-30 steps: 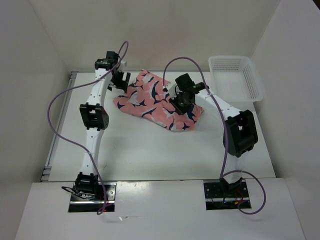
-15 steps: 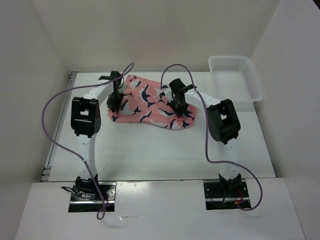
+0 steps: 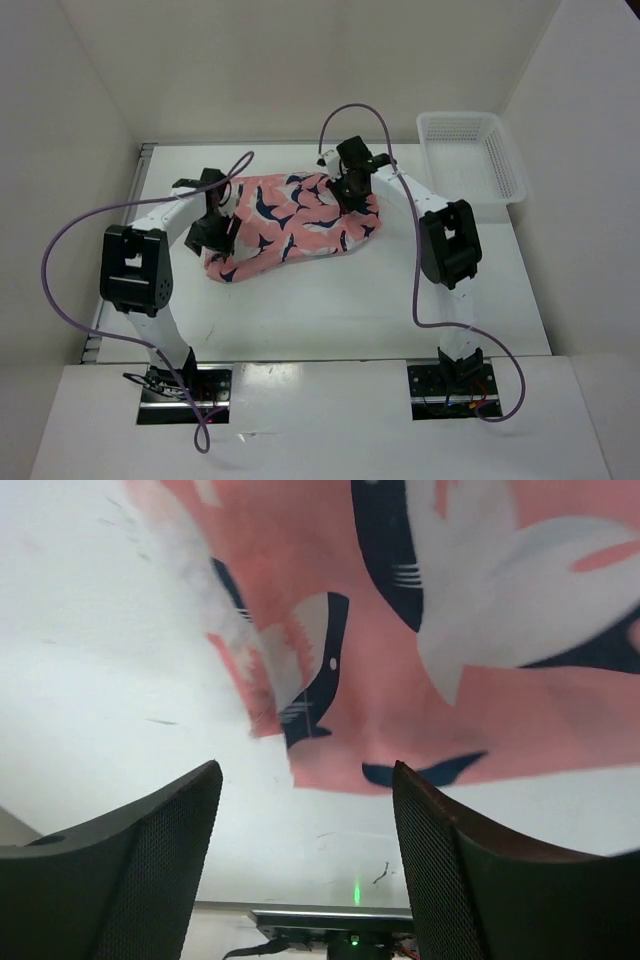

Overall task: Fold and stack the shorts
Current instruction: Fold the shorts

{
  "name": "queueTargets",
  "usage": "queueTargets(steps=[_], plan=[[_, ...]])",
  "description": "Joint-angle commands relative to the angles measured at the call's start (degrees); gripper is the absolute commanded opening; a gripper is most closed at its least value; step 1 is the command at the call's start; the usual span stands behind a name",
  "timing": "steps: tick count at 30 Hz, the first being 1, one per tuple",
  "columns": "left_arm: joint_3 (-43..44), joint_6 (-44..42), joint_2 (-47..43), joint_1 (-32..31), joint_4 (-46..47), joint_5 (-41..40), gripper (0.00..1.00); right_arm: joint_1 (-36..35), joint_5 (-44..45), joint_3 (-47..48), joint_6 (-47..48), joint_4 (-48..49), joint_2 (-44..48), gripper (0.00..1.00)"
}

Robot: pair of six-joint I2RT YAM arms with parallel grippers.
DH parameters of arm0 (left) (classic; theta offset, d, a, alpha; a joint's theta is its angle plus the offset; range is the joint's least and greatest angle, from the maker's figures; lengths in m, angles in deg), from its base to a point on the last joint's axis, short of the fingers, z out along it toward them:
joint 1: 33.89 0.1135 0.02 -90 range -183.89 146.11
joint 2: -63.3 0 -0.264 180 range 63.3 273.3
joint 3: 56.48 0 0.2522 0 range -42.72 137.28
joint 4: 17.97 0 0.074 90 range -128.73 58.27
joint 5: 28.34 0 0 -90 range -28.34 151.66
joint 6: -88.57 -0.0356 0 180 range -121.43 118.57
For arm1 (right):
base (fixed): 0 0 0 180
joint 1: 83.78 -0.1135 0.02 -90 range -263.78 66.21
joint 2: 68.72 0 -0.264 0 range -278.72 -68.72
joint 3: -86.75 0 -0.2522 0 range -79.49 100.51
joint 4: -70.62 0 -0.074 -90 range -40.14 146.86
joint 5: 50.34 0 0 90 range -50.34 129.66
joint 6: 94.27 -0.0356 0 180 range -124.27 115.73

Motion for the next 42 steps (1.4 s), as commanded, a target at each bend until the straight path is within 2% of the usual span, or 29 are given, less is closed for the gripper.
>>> queueTargets(steps=[1, 3, 5, 6, 8, 13, 20, 29, 32, 42], plan=[[7.39, -0.12, -5.65, 0.07, 1.31, 0.23, 0.77, -0.79, -5.53, 4.42, -1.94, -1.22, 9.19, 0.23], [11.61, -0.12, -6.71, 0.07, 2.88, 0.23, 0.78, 1.13, -6.76, 5.13, -3.96, 0.54, 12.35, 0.37], [17.04, -0.12, -5.92, 0.59, 4.55, 0.23, 0.78, 3.33, -6.76, 6.61, -5.98, 2.12, 12.90, 0.44], [18.73, -0.12, -4.87, 0.59, 5.95, 0.84, 0.74, 5.61, -6.76, 7.14, -7.65, 3.52, 11.85, 0.46], [23.98, -0.12, 0.83, 0.59, 6.66, 0.85, 0.71, 7.55, -6.76, 9.34, -7.66, 3.53, 9.31, 0.48], [36.55, -0.12, 15.41, 2.35, 7.19, 2.87, 0.69, 10.99, -6.32, 12.68, -8.19, 4.15, 1.49, 0.48], [51.25, -0.12, 28.34, 4.19, 6.94, 5.50, 0.69, 12.84, -8.16, 13.74, -7.57, 4.15, -1.08, 0.50], [52.76, -0.12, 32.93, 4.20, 5.88, 6.91, 0.69, 14.59, -11.60, 13.74, -4.51, 1.95, -3.01, 0.48], [52.76, -0.12, 34.60, 4.20, 5.35, 8.14, 0.69, 14.59, -13.36, 13.21, -2.83, 1.42, -3.54, 0.51], [53.90, -0.12, 37.33, 4.20, 5.35, 8.14, 0.53, 14.59, -15.38, 12.07, -2.30, 0.37, -2.48, 0.51]])
